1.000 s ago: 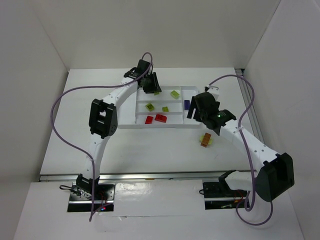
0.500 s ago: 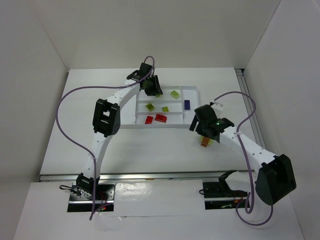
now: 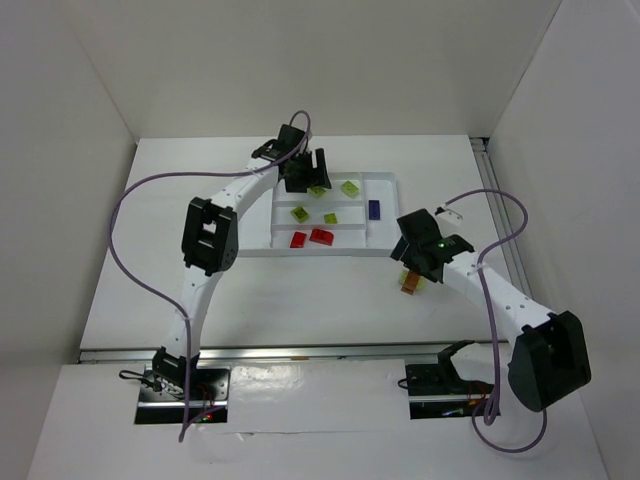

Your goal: Sort the legos into containers by color

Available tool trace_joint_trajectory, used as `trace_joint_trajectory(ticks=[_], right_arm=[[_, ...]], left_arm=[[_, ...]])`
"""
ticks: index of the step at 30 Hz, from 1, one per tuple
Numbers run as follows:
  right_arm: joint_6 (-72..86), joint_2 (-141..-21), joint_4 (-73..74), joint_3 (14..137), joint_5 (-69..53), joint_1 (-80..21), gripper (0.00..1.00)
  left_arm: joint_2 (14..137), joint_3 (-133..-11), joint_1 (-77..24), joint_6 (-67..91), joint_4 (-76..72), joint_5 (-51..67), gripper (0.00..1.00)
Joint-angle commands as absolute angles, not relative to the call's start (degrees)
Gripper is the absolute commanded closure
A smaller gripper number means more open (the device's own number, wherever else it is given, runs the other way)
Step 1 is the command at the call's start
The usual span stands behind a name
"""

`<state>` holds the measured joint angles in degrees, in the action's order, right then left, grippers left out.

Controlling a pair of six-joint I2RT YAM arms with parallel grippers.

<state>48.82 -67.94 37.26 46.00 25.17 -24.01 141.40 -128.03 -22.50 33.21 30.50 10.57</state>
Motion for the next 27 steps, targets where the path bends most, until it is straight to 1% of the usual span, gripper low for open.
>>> trace_joint_trajectory(ticks=[1, 3, 6, 8, 11, 15, 27], right_arm=[[50.5, -69.3, 40.1, 46.4, 28.3, -21.9, 0.23], [49.8, -70.5, 38.9, 46.4, 27.5, -21.1, 0.27], [48.4, -70.5, 35.4, 45.4, 25.1, -20.0, 0.28], [46.7, -71.1, 32.9, 44.6, 22.4, -18.6, 0.34], [44.9, -72.9, 32.2, 44.0, 21.0, -18.6, 0.37], [44.3, -74.8, 30.8, 44.0, 20.1, -18.6, 0.37], [44.8, -74.8, 30.8, 41.8, 20.7, -18.6, 0.37]], left_arm=[[132.0, -126.8, -24.2, 29.8, 30.3, 9.3, 0.13], [127.6, -124.4, -24.9, 29.2, 30.3, 8.7, 0.13], [123.4, -120.3, -25.4, 29.2, 30.3, 8.0, 0.13], [120.0, -118.6, -25.4, 29.2, 30.8, 7.3, 0.13], [116.5, -115.6, -25.4, 28.6, 31.5, 6.8, 0.13], [114.6, -114.0, -25.4, 27.4, 32.0, 6.2, 0.14], [115.1, -114.0, -25.4, 27.4, 33.2, 6.2, 0.14]])
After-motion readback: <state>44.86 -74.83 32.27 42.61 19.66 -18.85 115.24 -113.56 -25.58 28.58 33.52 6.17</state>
